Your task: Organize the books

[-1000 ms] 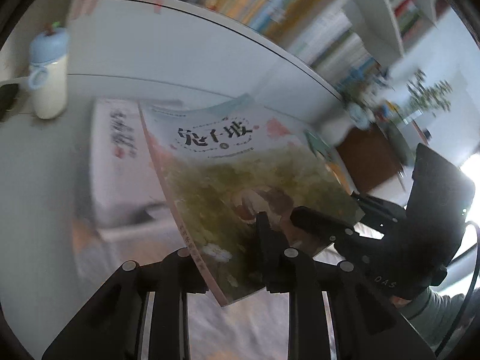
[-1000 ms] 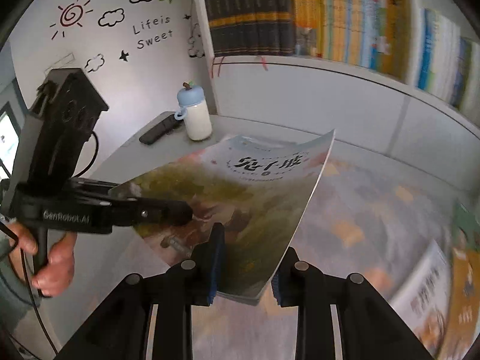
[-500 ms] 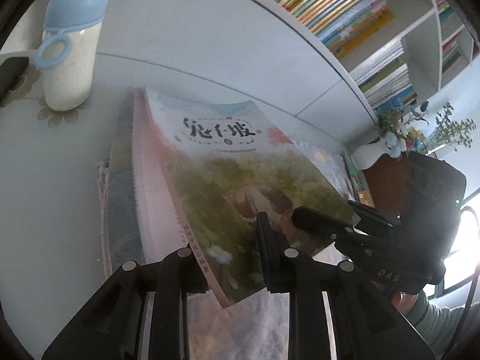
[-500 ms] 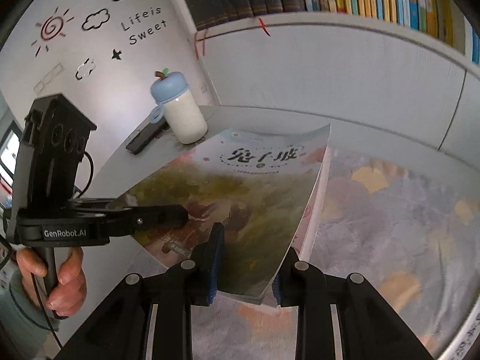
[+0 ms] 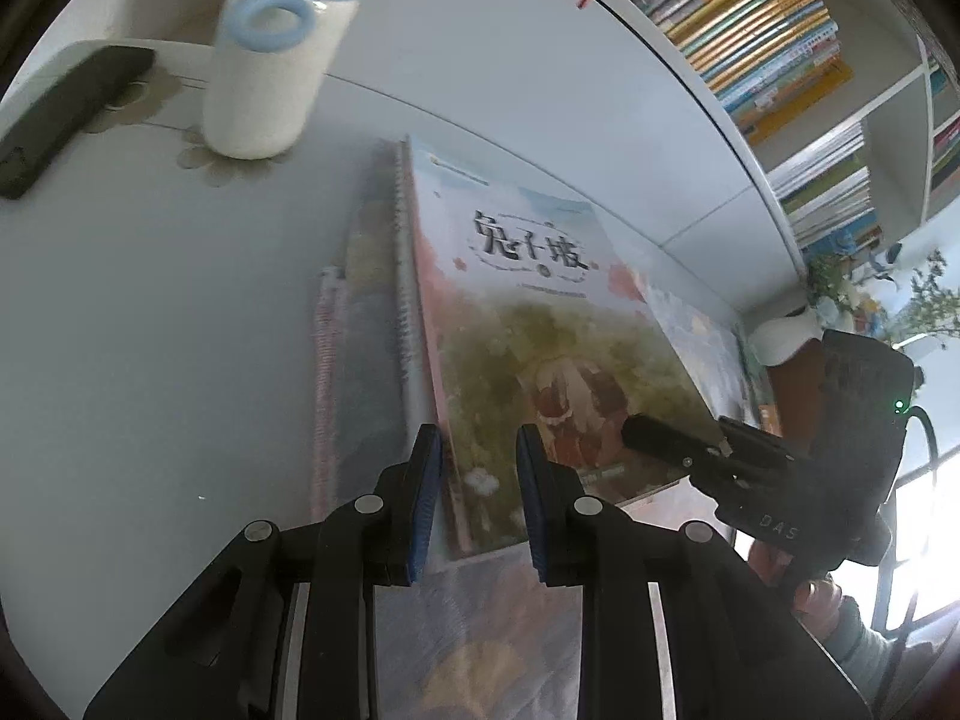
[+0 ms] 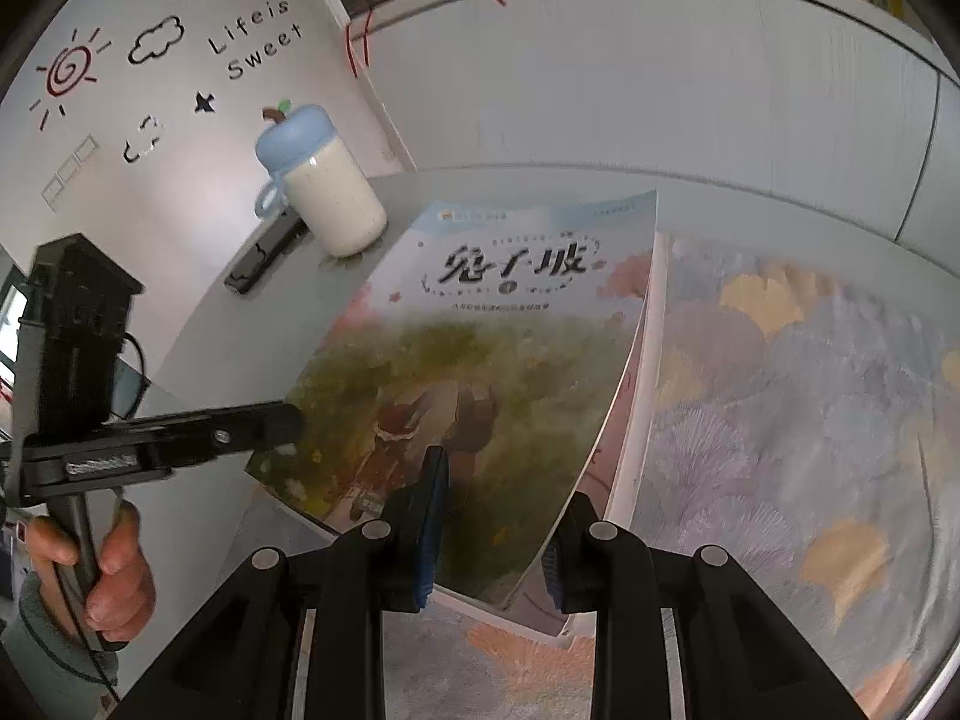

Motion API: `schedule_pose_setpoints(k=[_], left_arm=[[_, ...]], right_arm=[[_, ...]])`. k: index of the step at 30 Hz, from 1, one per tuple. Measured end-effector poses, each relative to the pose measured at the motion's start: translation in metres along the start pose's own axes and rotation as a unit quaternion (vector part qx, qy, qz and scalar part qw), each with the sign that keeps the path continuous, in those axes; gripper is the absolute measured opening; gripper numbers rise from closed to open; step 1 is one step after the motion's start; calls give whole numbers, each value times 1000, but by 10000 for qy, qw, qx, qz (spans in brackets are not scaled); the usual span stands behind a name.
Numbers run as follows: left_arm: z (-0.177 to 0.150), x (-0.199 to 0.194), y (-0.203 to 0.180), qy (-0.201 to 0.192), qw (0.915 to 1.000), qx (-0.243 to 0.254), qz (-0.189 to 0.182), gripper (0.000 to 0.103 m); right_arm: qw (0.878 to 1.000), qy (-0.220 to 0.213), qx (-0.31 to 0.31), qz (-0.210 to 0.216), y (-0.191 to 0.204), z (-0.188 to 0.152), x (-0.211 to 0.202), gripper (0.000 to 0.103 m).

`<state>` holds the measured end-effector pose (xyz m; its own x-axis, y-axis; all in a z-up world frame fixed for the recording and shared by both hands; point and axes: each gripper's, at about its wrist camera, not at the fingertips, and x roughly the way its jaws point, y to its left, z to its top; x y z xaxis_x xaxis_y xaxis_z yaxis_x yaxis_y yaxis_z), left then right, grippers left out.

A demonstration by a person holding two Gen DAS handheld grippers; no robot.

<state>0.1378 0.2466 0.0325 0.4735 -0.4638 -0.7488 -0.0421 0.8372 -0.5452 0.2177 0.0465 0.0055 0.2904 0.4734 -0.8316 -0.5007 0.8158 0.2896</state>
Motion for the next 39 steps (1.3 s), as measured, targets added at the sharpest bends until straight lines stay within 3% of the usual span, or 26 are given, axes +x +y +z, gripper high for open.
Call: schedule_pose_setpoints(k=[3, 5, 6, 12, 16, 22, 24, 32, 35, 39], left_arm=[[-4, -10, 0, -16, 9997, 75, 219, 23], [-9, -20, -1, -15, 9993, 156, 330, 23], [-11, -25, -1, -15, 9991, 193, 384, 23], [-33, -53, -9, 14, 9995, 204, 255, 23], [-47, -62, -34, 81, 9987, 482, 169, 23], [-61, -60, -101, 297, 9910, 1306, -58, 23], [-67, -56, -125, 364, 9877, 1503, -234, 29], [-109, -13, -233, 1056, 9591, 2526, -724, 30], [-128, 4, -276, 1232, 9446, 2945, -766, 30], [-143, 30, -324, 1400, 9322, 3240, -802, 30]], right_arm=[[9999, 116, 7, -32, 1, -1, 6, 32], [9998, 174, 52, -102, 1, -3, 3, 55], [9997, 195, 74, -161, 1, -4, 0, 59], [9981, 148, 451, -389, -9, -37, -45, 59], [9950, -21, 821, -570, -16, -83, -92, 60], [9850, -160, 1438, -942, -31, -169, -161, 60], [9796, -204, 1683, -1078, -37, -195, -181, 60], [9485, -552, 2737, -1498, -75, -291, -254, 61], [9352, -687, 3116, -1537, -97, -316, -277, 61], [9182, -944, 3454, -1695, -132, -337, -310, 61]])
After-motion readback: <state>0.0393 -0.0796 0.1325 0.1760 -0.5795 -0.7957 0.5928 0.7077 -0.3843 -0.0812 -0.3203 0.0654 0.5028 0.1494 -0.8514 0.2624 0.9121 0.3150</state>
